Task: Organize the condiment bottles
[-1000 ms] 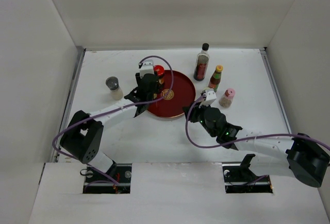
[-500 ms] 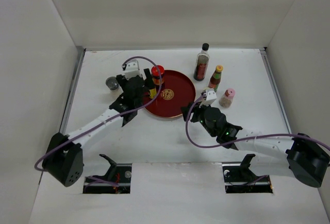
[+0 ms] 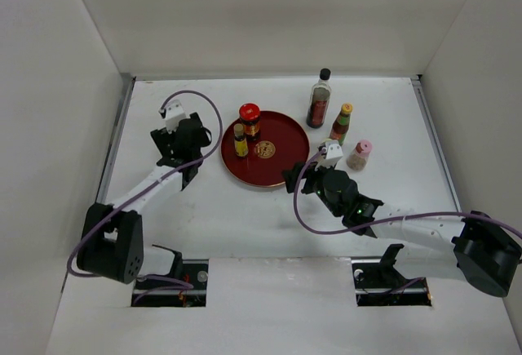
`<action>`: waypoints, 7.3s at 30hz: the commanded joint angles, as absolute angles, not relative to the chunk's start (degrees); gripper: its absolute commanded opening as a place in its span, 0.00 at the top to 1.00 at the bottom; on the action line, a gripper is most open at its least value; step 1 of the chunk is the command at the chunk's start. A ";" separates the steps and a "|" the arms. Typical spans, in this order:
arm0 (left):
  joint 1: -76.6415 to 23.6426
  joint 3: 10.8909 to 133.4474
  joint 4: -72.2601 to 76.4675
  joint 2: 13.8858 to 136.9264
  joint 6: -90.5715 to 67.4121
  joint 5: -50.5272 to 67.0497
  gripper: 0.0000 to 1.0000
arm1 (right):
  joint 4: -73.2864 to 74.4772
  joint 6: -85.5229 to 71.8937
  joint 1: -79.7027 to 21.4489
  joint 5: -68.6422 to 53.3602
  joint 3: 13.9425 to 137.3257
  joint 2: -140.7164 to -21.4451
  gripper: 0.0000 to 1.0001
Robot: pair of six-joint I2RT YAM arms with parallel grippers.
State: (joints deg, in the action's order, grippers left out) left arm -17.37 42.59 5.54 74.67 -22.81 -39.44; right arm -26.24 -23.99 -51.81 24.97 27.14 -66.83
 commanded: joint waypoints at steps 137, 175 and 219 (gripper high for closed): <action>-29.92 11.51 33.57 47.90 -34.54 -41.92 0.00 | -11.95 -6.42 -21.14 20.30 89.56 -104.33 0.66; -29.49 10.90 34.54 47.29 -34.37 -41.57 0.00 | -18.37 -3.69 -37.83 21.80 91.68 -106.43 0.67; -29.75 11.08 35.60 49.31 -34.54 -40.17 0.00 | -12.21 -13.89 -18.76 27.77 63.72 -89.83 0.58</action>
State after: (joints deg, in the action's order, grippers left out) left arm -29.80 10.94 32.27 49.63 -34.09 -40.53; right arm -8.08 -13.45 -18.96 27.40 60.80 -91.35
